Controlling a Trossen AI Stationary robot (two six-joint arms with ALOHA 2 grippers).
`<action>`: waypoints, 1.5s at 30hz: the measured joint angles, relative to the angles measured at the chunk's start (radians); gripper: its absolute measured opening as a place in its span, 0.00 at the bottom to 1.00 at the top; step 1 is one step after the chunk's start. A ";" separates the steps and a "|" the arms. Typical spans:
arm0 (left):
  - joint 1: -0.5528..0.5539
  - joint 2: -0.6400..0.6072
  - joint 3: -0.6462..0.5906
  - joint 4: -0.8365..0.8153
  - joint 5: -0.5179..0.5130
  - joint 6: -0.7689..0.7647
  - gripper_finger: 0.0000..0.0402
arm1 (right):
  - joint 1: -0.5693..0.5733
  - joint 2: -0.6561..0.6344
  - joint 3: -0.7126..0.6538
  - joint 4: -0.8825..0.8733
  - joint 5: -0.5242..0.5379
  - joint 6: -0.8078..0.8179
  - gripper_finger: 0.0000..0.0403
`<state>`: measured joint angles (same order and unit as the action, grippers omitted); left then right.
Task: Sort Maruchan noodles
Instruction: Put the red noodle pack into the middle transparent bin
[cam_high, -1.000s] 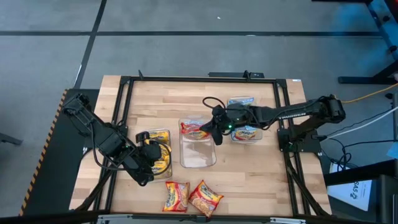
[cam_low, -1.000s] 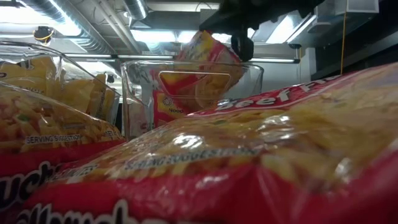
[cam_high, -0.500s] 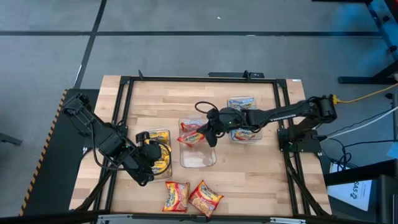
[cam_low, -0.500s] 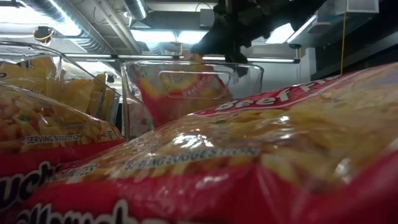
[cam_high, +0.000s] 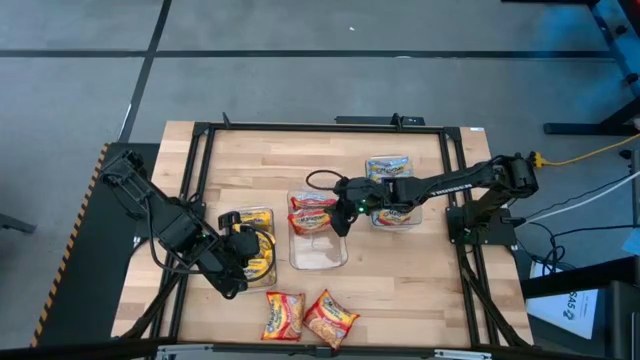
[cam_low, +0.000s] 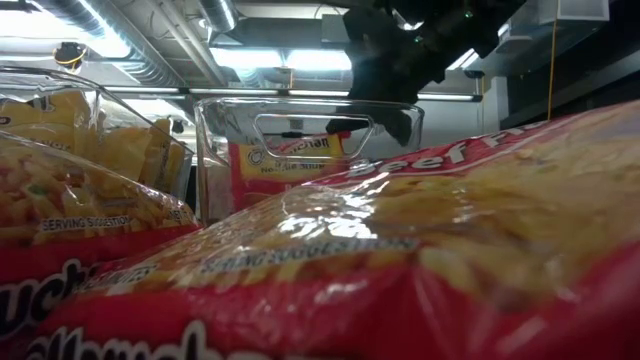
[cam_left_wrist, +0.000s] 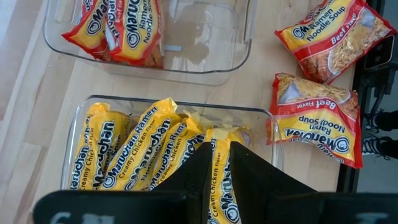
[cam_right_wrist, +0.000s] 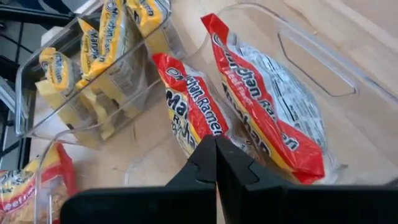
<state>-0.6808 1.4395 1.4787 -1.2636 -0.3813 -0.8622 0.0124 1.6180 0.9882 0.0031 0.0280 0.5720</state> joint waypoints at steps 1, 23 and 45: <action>0.000 0.000 0.000 0.000 0.000 0.000 0.13 | 0.000 0.000 0.000 -0.006 0.001 0.000 0.00; 0.000 0.000 0.000 0.000 0.000 0.000 0.13 | -0.002 0.000 0.000 -0.110 0.095 -0.046 0.05; 0.000 0.000 0.000 0.000 0.000 -0.001 0.13 | 0.130 -0.072 0.178 -0.279 -0.435 0.164 0.30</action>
<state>-0.6811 1.4395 1.4784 -1.2636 -0.3809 -0.8631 0.1429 1.5460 1.1664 -0.2756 -0.4066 0.7356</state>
